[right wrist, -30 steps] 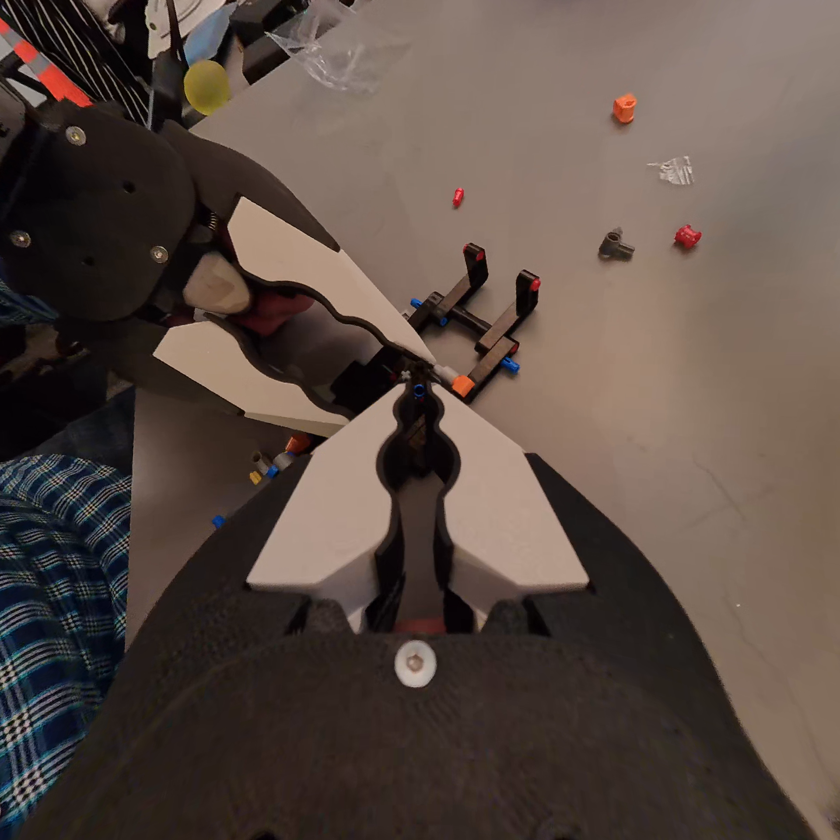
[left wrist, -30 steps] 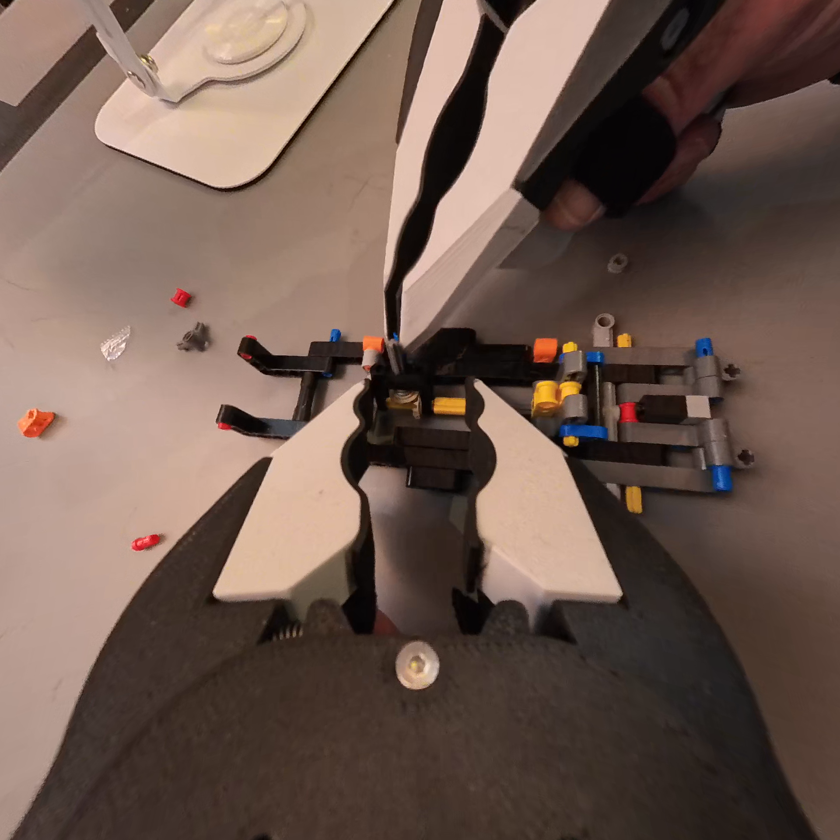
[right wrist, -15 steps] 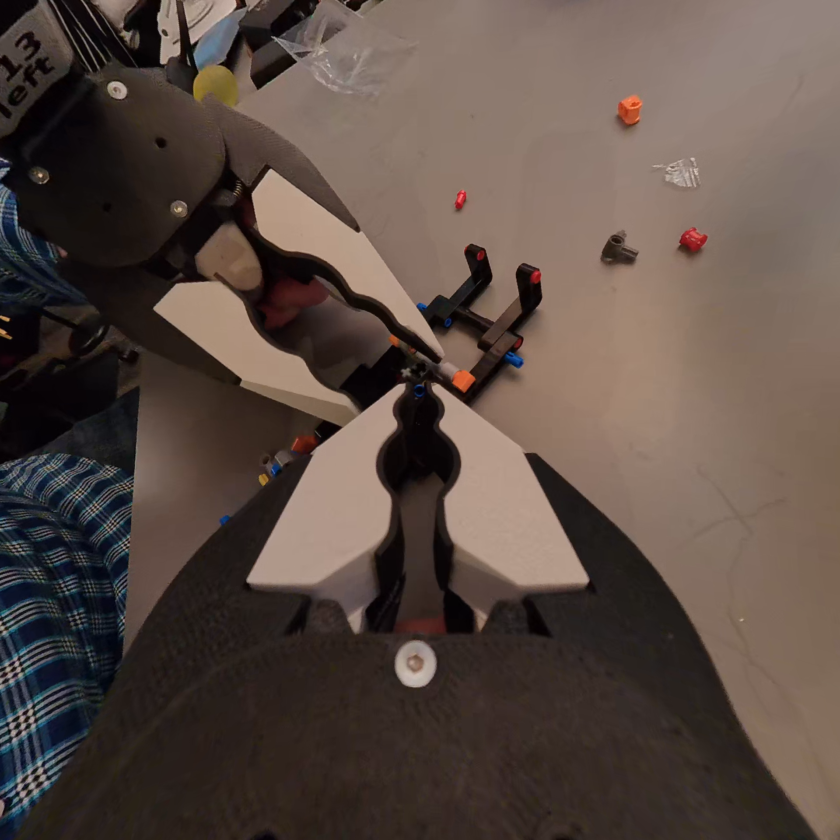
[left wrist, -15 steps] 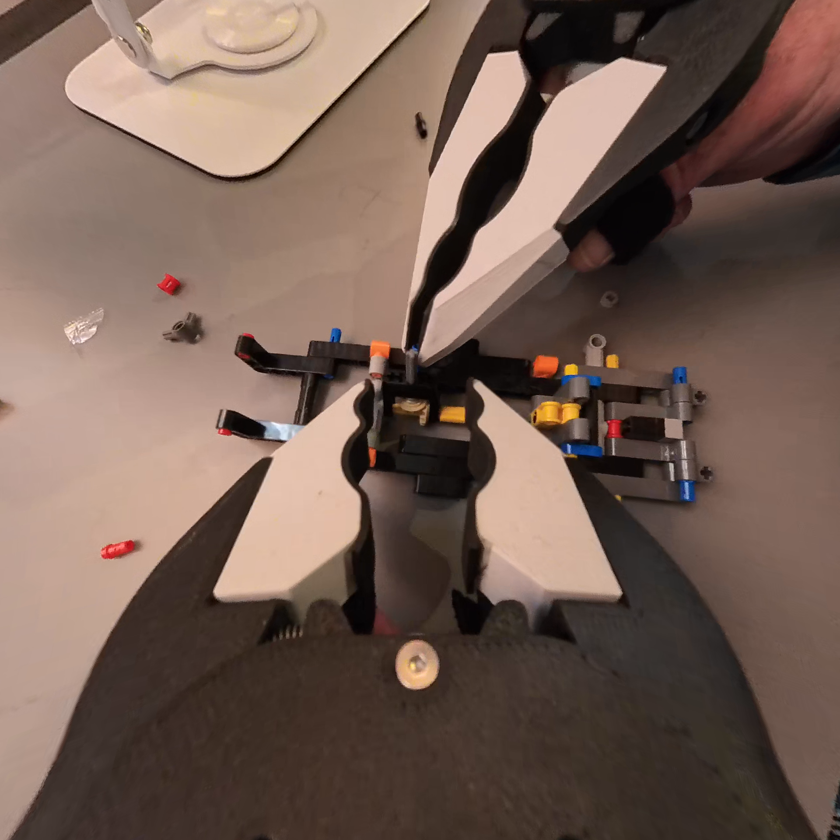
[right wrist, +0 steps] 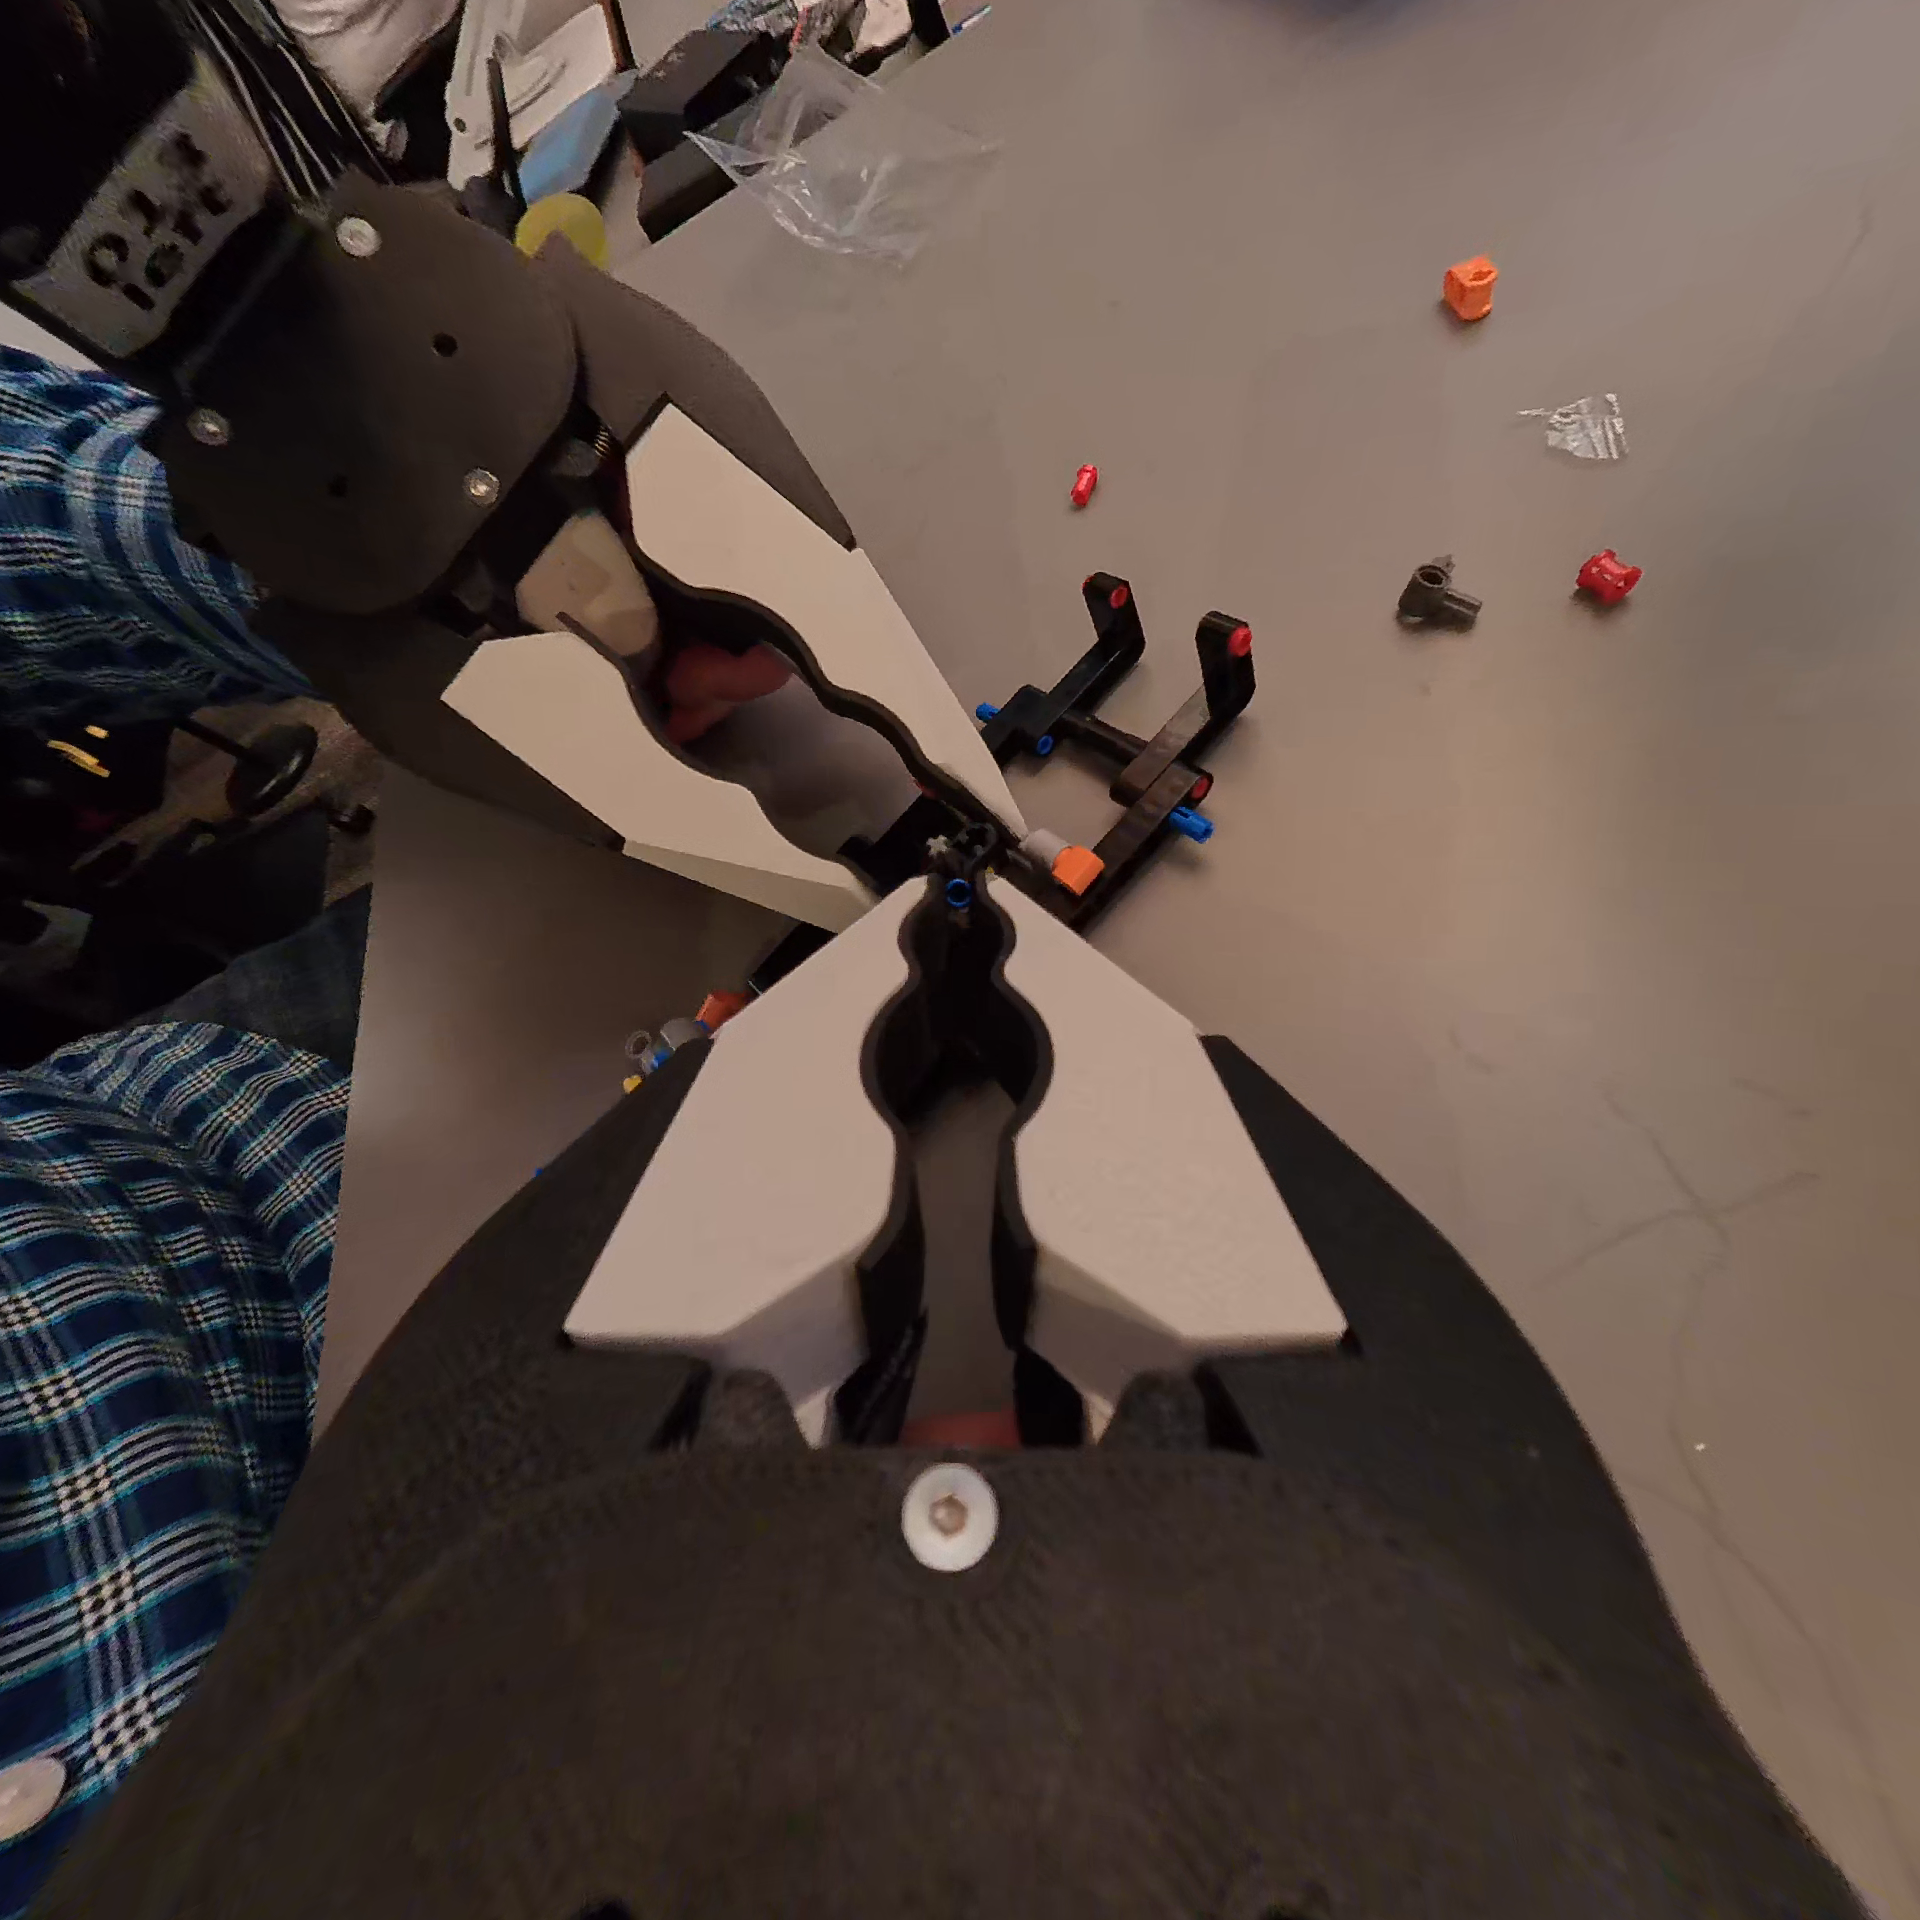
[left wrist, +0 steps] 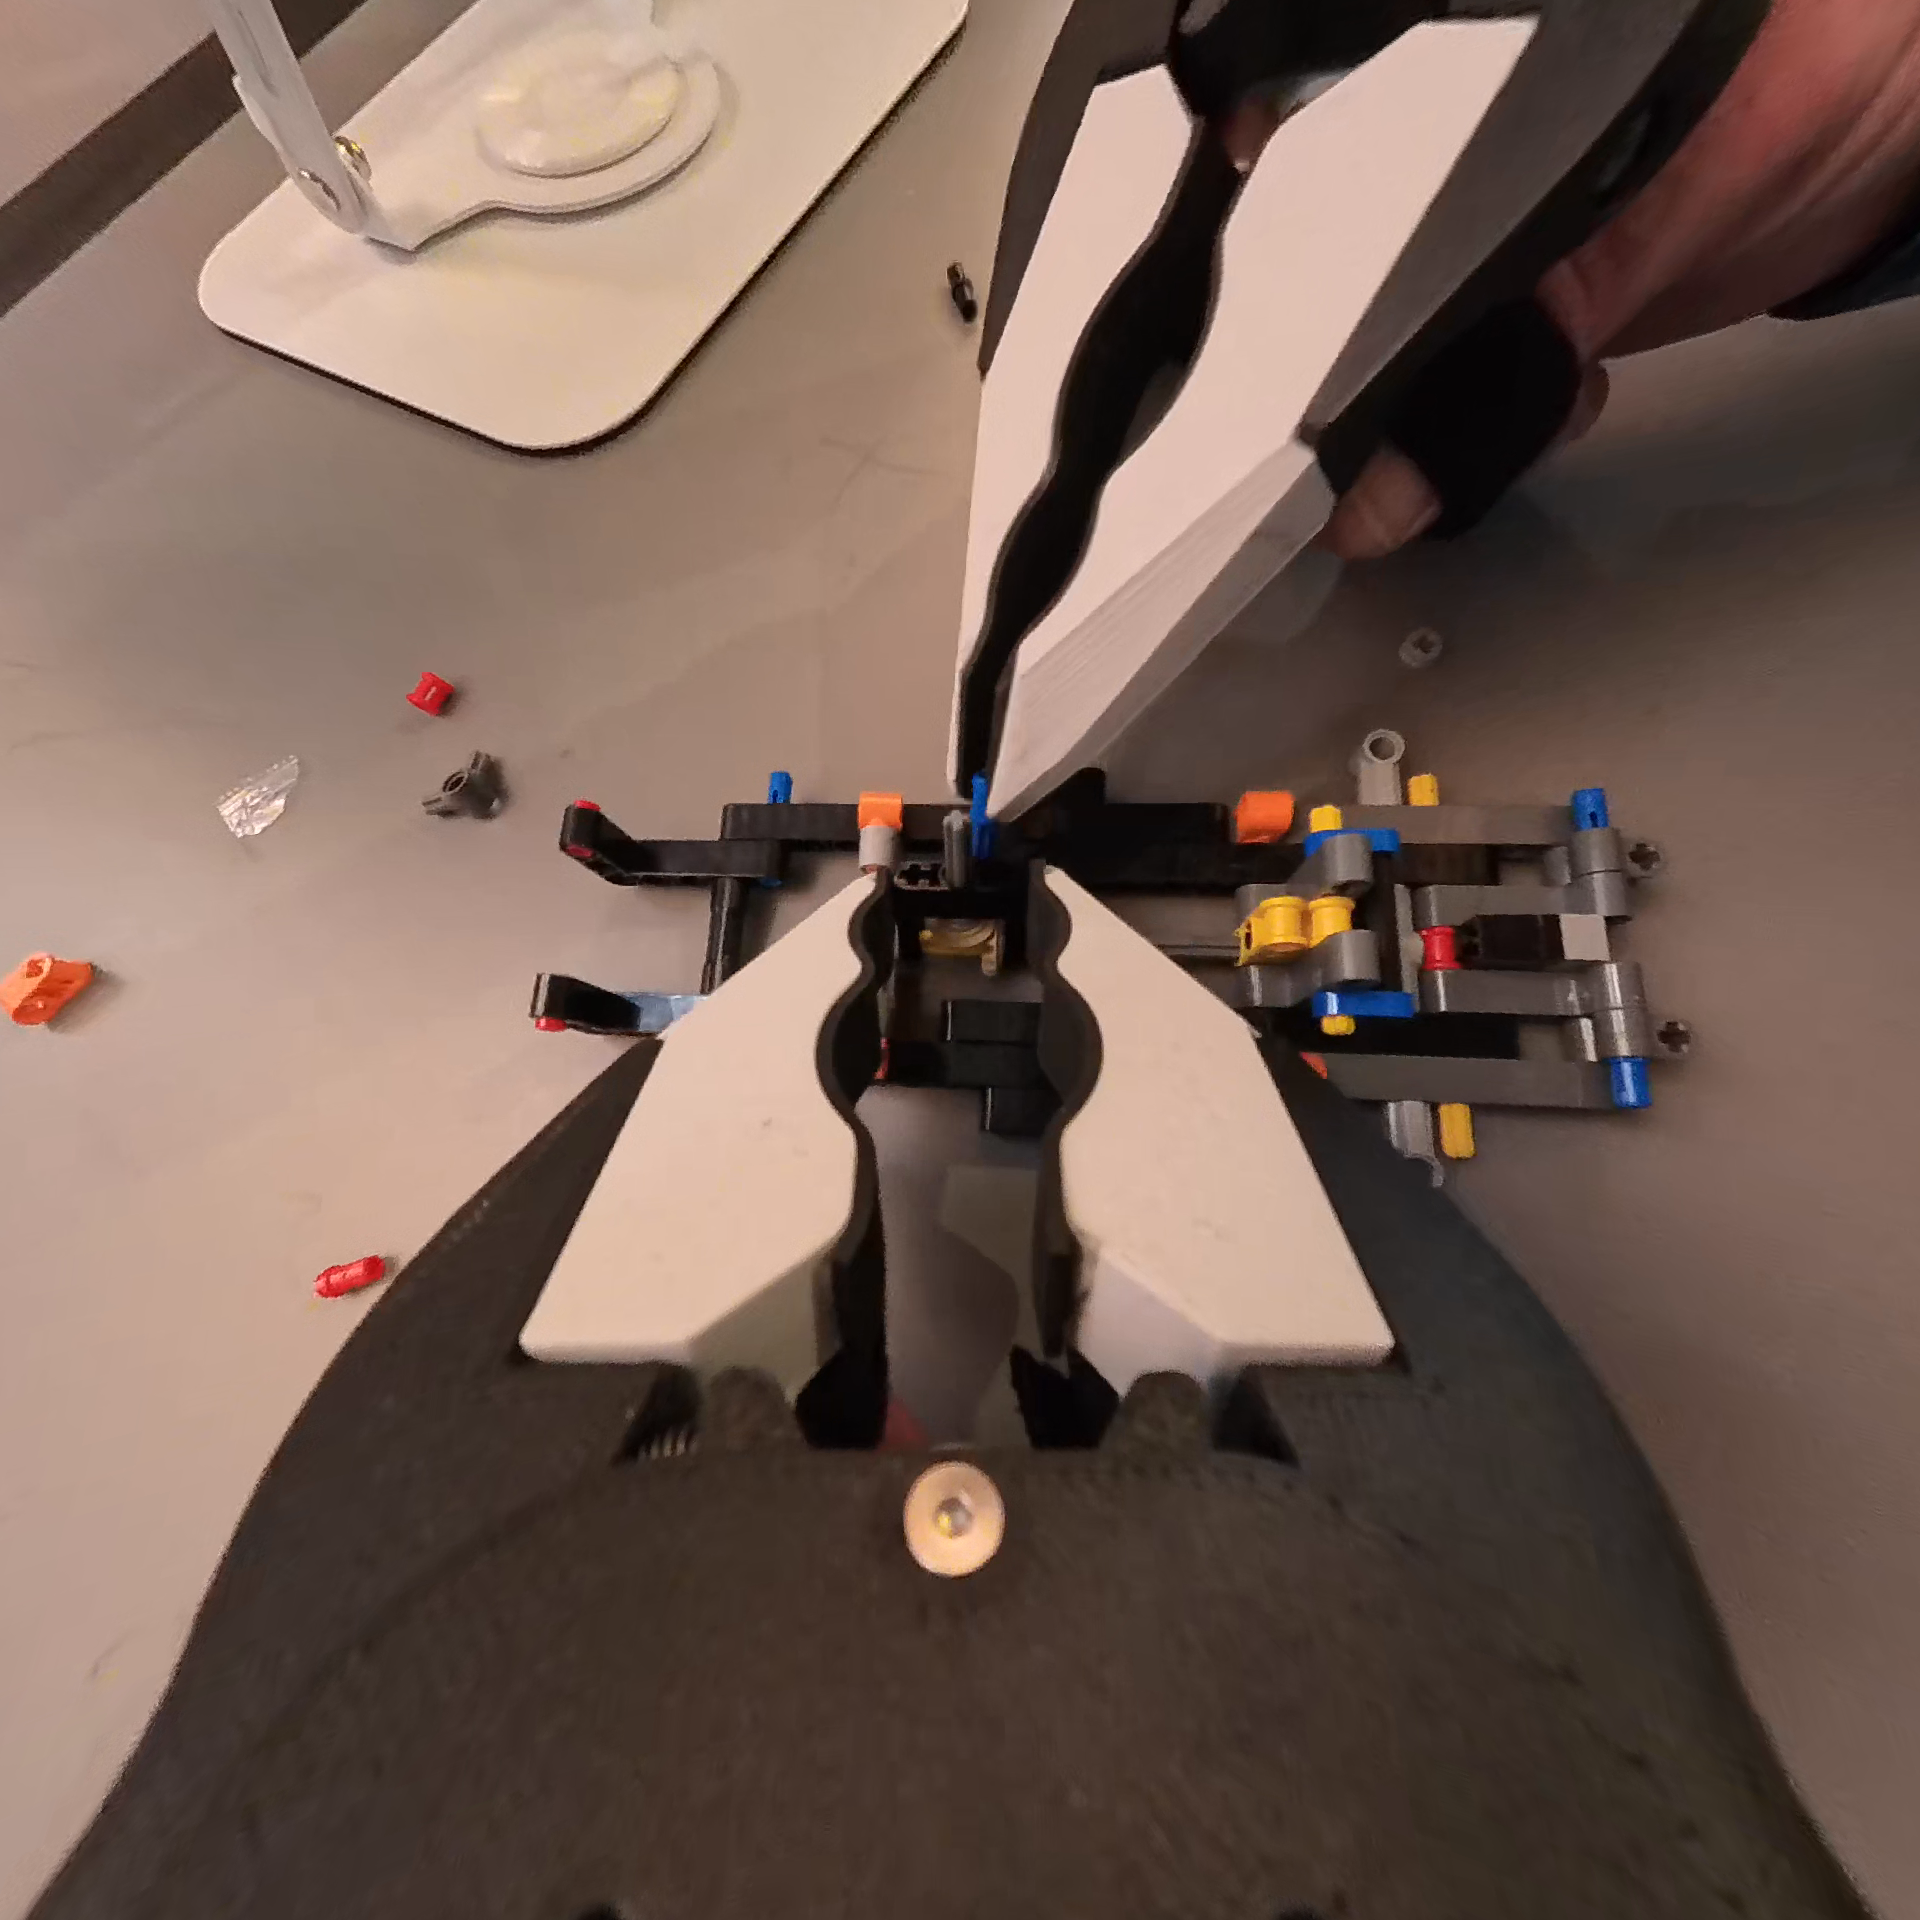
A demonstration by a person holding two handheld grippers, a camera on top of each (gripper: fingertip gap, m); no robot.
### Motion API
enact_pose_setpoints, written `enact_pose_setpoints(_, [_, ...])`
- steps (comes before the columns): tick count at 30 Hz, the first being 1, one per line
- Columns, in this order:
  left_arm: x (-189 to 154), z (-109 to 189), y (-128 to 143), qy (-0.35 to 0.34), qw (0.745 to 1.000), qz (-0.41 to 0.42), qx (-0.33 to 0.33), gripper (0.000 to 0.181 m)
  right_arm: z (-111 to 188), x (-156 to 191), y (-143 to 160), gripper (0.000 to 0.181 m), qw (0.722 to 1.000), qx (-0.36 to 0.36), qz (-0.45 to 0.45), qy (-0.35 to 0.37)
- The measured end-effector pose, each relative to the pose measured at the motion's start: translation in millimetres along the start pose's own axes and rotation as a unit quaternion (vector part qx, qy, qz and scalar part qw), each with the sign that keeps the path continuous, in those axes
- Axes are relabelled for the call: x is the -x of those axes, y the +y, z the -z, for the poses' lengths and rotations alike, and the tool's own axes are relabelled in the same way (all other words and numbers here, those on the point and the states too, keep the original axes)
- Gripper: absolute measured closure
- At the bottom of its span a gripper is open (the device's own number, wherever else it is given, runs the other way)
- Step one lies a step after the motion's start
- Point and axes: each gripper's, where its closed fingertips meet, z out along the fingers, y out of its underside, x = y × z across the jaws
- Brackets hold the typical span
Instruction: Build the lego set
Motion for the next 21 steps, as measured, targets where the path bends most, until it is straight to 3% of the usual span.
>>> enact_pose_setpoints(9, [-0.9, -0.4, 0.3, -0.007, 1.0, -0.014, 0.001, 0.158, 0.0, 9.2, 0.6, 0.181, 1.0, 0.005, 0.024, -0.01])
enact_pose_setpoints(21, [-1.2, 0.1, 1.5, 0.001, 1.0, -0.013, 0.002, 0.158, 1.4, 8.3, 3.2, 0.181, 0.988, 0.045, 0.138, -0.059])
